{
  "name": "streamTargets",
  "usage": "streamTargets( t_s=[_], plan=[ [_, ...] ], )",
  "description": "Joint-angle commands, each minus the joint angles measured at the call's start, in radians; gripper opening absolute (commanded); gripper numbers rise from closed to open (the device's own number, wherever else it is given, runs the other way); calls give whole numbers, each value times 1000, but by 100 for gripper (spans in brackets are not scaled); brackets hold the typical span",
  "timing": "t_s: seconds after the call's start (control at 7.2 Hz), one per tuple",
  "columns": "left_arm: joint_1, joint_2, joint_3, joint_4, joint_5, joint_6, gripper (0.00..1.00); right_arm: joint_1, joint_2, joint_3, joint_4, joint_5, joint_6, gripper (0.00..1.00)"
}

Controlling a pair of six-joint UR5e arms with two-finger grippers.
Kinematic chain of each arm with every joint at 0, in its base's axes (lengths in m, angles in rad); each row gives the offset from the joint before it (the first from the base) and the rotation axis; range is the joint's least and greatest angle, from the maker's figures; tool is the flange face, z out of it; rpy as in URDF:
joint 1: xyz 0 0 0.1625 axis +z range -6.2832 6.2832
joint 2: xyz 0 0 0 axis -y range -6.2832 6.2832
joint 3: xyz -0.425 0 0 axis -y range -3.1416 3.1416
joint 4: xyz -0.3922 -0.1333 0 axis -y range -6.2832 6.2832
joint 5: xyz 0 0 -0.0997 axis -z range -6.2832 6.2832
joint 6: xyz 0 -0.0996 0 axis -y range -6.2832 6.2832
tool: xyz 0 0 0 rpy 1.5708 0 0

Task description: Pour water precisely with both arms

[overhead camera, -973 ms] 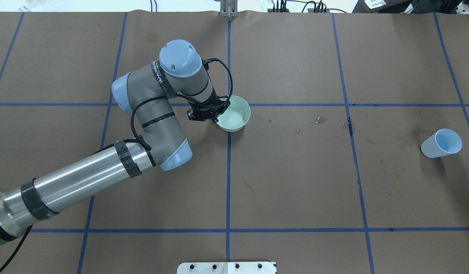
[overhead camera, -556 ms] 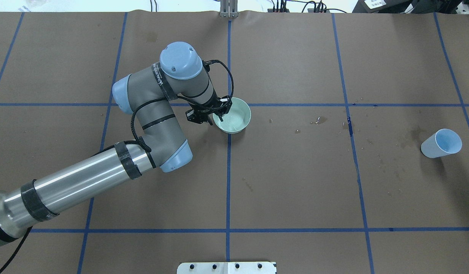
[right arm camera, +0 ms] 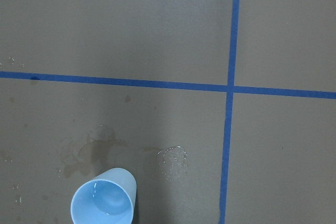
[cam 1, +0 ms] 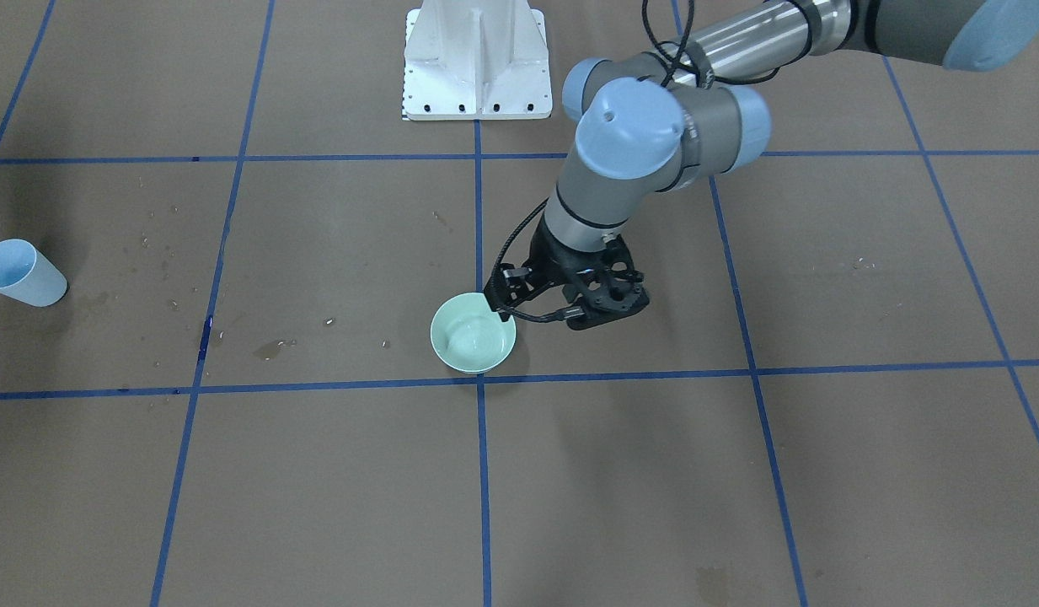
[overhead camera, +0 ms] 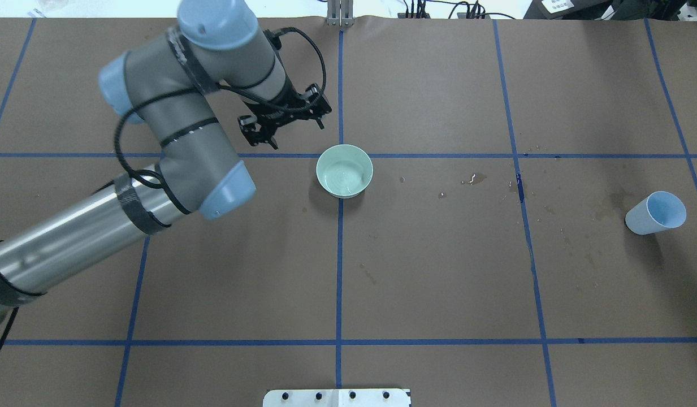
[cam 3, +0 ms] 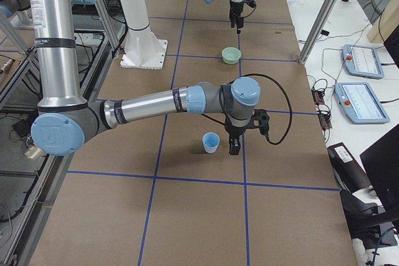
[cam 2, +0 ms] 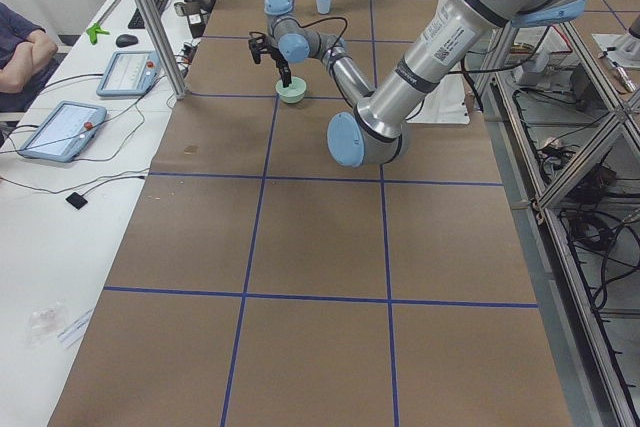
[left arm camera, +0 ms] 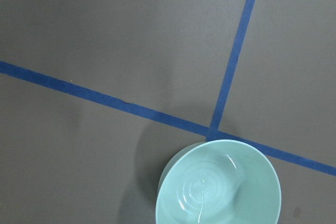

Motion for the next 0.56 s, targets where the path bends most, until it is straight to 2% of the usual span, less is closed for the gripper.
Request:
streamTargets(
  t_s=[0.0, 0.14, 0.28, 0.42],
  plan=[
    [-131, 109, -153, 155, -37, 196, 100, -6, -118, 163, 23, -6, 24, 99],
    [-151, 149, -181, 154, -37, 220, 100, -9, -224, 239, 136, -79, 107, 99],
    [-153, 156, -185, 155, -36, 220, 100, -16, -325, 241, 346, -145, 200, 99],
    [-153, 168, -188, 152, -34, 220, 100, -17, -393, 239, 461, -169, 222, 99]
  ],
)
